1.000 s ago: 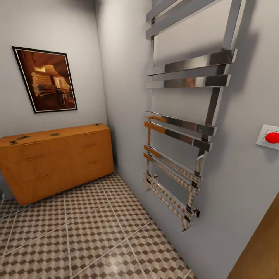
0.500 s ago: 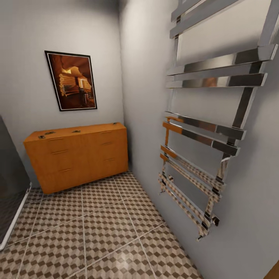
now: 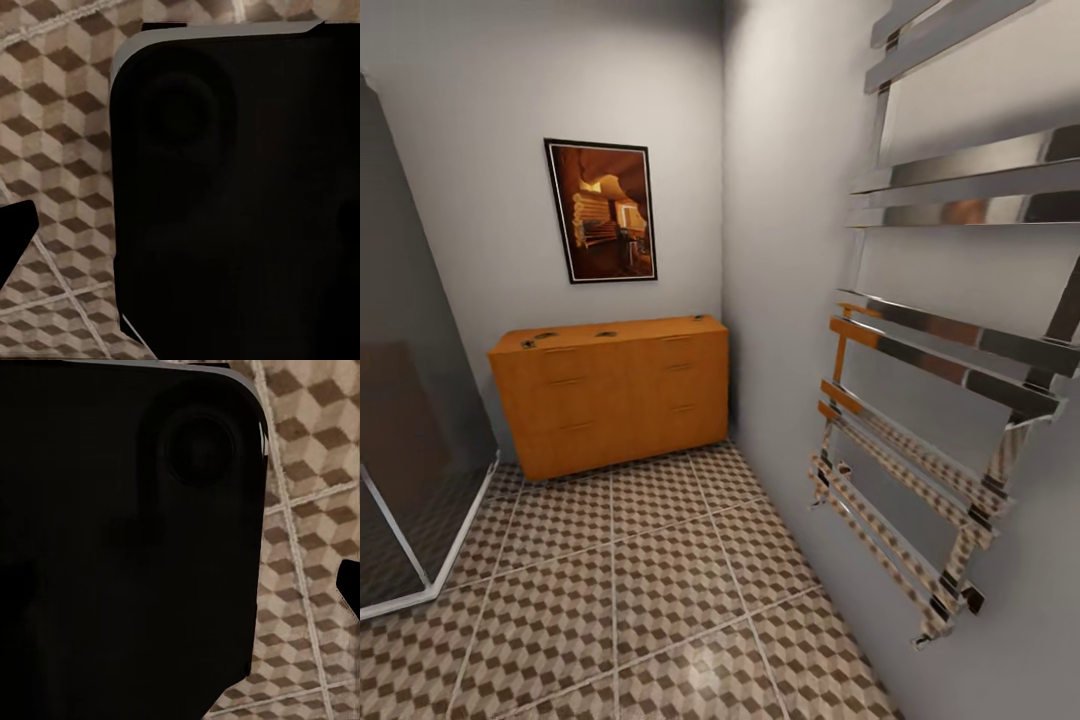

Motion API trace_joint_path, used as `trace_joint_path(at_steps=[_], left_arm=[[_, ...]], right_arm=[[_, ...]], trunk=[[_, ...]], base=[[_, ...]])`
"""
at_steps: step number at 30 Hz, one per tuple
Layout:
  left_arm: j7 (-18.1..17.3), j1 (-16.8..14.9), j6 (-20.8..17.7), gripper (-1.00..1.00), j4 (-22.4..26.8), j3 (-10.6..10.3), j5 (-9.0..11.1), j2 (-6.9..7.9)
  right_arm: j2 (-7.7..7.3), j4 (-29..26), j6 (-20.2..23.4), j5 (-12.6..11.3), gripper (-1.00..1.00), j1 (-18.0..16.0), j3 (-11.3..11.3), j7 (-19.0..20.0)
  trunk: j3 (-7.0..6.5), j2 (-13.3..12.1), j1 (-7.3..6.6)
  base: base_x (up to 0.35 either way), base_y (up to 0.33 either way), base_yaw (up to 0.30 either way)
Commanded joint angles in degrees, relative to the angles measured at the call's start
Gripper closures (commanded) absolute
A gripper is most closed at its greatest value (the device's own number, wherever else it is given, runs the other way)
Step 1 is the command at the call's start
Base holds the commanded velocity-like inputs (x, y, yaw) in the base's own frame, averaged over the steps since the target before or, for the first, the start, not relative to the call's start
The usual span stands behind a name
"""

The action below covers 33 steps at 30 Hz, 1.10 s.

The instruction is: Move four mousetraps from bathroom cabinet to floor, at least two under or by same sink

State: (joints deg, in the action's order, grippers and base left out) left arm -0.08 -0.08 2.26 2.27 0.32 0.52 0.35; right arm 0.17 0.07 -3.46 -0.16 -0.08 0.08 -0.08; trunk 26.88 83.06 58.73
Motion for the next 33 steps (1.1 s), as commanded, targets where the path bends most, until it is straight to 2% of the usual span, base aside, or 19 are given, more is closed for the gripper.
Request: trace_joint_path(at_steps=[1, 33], left_arm=[[-0.01, -0.01, 0.12, -1.00, 0.02, 0.06, 0.07, -0.02], [-0.01, -0.01, 0.13, -1.00, 0.02, 0.07, 0.18, 0.03]], right_arm=[[0.00, 0.01, -0.17, -0.02, -1.00, -0.01, 0.01, -0.01], [0.00, 0.01, -0.16, 0.07, -1.00, -0.01, 0.09, -0.01]], trunk=[[0.05, 0.02, 0.00], [0.05, 0.02, 0.00]], base=[[0.000, 0.000, 0.276], [0.000, 0.000, 0.276]])
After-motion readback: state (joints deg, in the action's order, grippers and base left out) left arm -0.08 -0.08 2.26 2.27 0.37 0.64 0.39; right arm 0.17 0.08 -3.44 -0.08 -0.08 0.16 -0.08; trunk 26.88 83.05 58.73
